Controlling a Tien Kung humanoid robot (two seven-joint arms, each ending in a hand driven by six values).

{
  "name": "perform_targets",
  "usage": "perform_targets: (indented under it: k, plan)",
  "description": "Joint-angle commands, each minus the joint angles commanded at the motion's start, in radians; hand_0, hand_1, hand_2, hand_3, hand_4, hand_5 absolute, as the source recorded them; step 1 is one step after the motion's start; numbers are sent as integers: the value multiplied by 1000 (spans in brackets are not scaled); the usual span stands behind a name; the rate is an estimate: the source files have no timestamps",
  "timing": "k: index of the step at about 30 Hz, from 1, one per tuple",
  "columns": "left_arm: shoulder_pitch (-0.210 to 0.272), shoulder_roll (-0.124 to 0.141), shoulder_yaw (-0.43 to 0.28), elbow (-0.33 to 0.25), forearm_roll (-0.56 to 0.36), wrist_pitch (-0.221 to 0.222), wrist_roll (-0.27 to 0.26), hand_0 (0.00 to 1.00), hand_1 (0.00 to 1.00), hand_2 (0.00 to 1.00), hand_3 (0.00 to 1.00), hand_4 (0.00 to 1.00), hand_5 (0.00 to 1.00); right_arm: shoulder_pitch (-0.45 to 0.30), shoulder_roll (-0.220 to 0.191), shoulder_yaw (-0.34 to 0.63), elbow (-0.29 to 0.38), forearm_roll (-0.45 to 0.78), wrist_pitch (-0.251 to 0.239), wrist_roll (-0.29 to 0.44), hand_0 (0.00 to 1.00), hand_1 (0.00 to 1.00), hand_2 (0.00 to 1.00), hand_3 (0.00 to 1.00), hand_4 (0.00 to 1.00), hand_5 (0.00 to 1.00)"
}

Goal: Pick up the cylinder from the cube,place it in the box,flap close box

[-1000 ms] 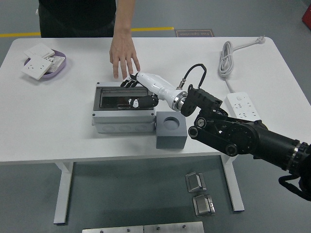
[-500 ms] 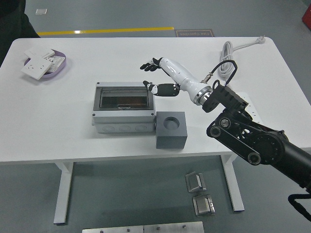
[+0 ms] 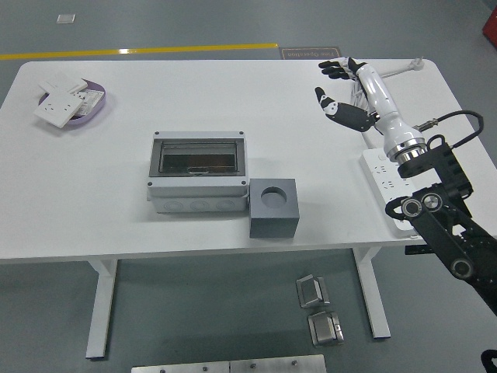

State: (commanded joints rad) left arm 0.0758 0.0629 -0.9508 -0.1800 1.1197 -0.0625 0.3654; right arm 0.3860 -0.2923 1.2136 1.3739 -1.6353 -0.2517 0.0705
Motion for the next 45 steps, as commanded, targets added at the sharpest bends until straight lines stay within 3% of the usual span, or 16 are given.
perform_targets:
  k: [8, 16, 24, 45]
  plan:
    - [1, 0, -17, 0, 11, 1, 4, 578, 627, 545, 549, 602, 299, -68, -19, 172, 18, 6, -14, 15, 797, 702, 680, 688, 611, 231]
    - [-4, 1, -31, 0, 20, 1, 8, 578, 627, 545, 550, 602, 298, -109, -14, 278, 21, 39, -39, 44, 798, 703, 679, 680, 612, 231]
    - [3, 0, -33, 0, 13, 6, 8, 578, 627, 545, 549, 604, 300, -139, -8, 323, 4, 81, -65, 50, 799, 703, 679, 679, 613, 233]
    - [-5, 29, -61, 0, 46, 3, 10, 578, 627, 545, 549, 614, 299, -165, -12, 359, 6, 96, -52, 58, 799, 699, 670, 668, 619, 241]
